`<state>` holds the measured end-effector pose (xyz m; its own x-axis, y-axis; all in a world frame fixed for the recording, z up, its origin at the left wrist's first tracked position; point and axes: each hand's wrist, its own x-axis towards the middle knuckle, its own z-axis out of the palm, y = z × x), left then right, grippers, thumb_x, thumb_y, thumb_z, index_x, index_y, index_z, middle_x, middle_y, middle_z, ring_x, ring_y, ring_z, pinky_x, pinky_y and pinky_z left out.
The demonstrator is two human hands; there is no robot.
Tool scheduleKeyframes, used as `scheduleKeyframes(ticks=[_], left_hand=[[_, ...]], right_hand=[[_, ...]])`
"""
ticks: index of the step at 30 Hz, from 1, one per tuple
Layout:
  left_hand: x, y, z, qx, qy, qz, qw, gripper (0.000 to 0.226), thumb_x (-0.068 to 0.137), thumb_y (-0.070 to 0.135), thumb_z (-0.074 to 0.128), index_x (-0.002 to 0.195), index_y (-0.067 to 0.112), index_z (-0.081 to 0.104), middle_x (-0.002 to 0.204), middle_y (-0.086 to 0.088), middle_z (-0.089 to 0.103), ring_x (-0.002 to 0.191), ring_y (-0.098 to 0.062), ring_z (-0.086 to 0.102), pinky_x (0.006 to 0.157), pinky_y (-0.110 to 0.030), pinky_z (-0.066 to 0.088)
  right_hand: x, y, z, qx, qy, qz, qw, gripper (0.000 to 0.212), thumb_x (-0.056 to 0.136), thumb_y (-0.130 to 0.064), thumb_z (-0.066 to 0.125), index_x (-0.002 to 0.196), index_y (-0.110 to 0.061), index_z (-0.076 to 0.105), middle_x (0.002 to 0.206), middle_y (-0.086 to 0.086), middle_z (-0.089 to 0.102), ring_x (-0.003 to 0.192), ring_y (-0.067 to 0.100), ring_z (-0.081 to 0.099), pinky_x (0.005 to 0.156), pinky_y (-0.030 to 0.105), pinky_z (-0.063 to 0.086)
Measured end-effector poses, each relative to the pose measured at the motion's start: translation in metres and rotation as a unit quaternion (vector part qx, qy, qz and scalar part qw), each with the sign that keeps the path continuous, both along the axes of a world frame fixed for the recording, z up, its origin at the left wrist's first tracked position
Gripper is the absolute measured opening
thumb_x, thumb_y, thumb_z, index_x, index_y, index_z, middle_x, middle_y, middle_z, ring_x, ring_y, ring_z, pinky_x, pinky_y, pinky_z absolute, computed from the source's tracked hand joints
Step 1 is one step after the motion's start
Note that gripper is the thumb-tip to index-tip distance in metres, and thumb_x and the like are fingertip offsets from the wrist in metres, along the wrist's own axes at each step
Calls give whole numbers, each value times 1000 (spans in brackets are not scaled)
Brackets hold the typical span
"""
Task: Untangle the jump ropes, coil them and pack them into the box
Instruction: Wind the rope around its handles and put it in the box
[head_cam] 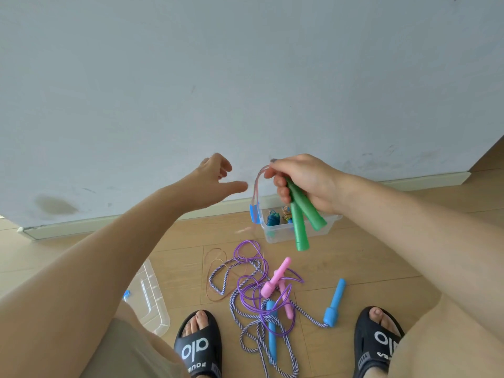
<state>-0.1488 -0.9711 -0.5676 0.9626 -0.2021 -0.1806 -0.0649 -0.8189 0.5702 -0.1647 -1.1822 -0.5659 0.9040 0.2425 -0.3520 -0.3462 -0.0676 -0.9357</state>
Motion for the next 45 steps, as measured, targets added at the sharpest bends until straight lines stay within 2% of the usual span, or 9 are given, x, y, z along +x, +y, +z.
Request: scheduleKeyframes(ticks=[8, 15, 24, 27, 31, 34, 38, 41, 45], left_hand=[[-35, -46, 14, -232, 269, -72, 932, 51, 94, 58, 54, 120, 15, 59, 117, -15, 66, 100, -23, 72, 97, -41, 54], [-30, -47, 5, -235, 257, -67, 935, 18, 102, 20, 52, 109, 4, 53, 86, -11, 56, 60, -16, 54, 63, -30, 54], [-22, -35, 9, -218, 235, -81, 944, 27, 101, 19, 54, 115, -3, 61, 84, -4, 64, 67, -14, 57, 71, -26, 50], [-24, -34, 10, -198, 233, -86, 948, 21, 101, 24, 54, 111, 6, 58, 81, -3, 63, 67, -14, 55, 64, -26, 52], [-22, -28, 13, -160, 229, -85, 956, 22, 101, 28, 54, 109, 8, 55, 74, 0, 56, 62, -14, 50, 56, -25, 47], [-20, -27, 15, -180, 246, -88, 948, 17, 102, 24, 52, 105, 7, 54, 68, 0, 48, 56, -14, 40, 50, -23, 36], [-20, -23, 19, -198, 267, -102, 937, 16, 102, 24, 53, 101, 8, 55, 68, 0, 42, 55, -13, 33, 47, -21, 28], [-17, -18, 24, -223, 270, -97, 932, 17, 102, 25, 52, 101, 9, 56, 69, 1, 40, 54, -12, 31, 47, -20, 25], [-14, -10, 30, -216, 278, -99, 931, 18, 102, 27, 52, 102, 9, 57, 69, 1, 39, 54, -12, 29, 47, -20, 25]], right_hand=[[6, 10, 0, 201, 57, -128, 970, 22, 98, 6, 41, 82, -6, 50, 82, 15, 66, 69, 26, 69, 58, 31, 59], [11, 9, -2, 208, 68, -167, 961, 15, 96, 7, 39, 92, -1, 51, 94, 21, 67, 82, 32, 72, 68, 37, 60], [9, -1, -2, 170, 69, -162, 969, 8, 93, 4, 53, 94, 4, 61, 93, 20, 69, 83, 30, 73, 67, 34, 61], [8, -3, -1, 69, 59, -141, 986, 12, 93, -8, 57, 97, 2, 62, 89, 19, 68, 75, 29, 72, 70, 36, 62], [6, -8, -4, -306, -89, -136, 938, 34, 94, -33, 54, 116, -8, 46, 95, 4, 51, 80, 21, 59, 71, 34, 50], [7, -8, -2, -284, -208, -83, 932, 30, 98, -40, 48, 123, -23, 53, 122, -3, 50, 104, 17, 53, 88, 32, 39], [-1, -5, -7, -207, -193, 51, 958, 40, 103, -41, 39, 77, -20, 61, 69, -13, 61, 71, 11, 57, 80, 47, 46], [-4, -3, -5, -218, -232, 16, 948, 46, 103, -43, 42, 72, -13, 57, 48, -14, 44, 47, 10, 43, 53, 33, 45], [0, -6, 1, -224, -275, 10, 935, 43, 101, -43, 48, 71, -15, 60, 45, -12, 40, 44, 7, 32, 52, 25, 30]])
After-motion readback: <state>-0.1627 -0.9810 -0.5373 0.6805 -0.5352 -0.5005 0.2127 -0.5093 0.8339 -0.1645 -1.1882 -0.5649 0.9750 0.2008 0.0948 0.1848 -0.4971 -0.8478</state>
